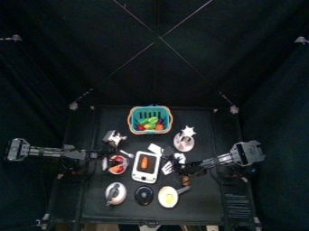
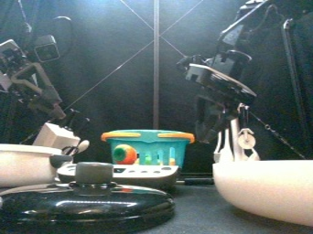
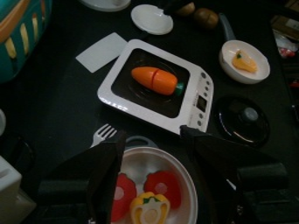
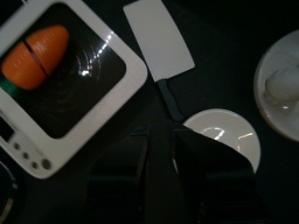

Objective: Grab cleaver handle

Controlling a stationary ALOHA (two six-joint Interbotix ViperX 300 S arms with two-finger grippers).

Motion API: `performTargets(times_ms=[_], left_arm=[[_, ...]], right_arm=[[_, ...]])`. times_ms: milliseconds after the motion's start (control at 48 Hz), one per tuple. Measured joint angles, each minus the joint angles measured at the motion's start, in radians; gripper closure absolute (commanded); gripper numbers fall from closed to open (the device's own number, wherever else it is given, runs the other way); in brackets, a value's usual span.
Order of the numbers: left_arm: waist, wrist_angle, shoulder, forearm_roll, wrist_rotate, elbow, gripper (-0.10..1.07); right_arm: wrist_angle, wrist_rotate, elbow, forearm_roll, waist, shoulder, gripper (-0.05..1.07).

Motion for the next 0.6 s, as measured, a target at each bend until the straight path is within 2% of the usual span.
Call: performTargets(times_ms=[188, 354, 604], left_arm=[[0.040, -0.031, 0.000, 0.000, 0.002, 0.000, 0.08], [0.071, -0.040, 0.000, 0.000, 0.000, 0.000, 0.08], [0.118, -0.041, 0.000, 0.000, 0.000, 0.000, 0.08]], right_arm=[[-0.137, -0.124, 0.075, -0.031, -0.040, -0.002, 0.37], [-0.239, -0.137, 0.123, -0.074, -0.114, -0.023, 0.37], [-0.423, -0.137, 0.169, -0.141, -0.207, -0.063, 0.23]])
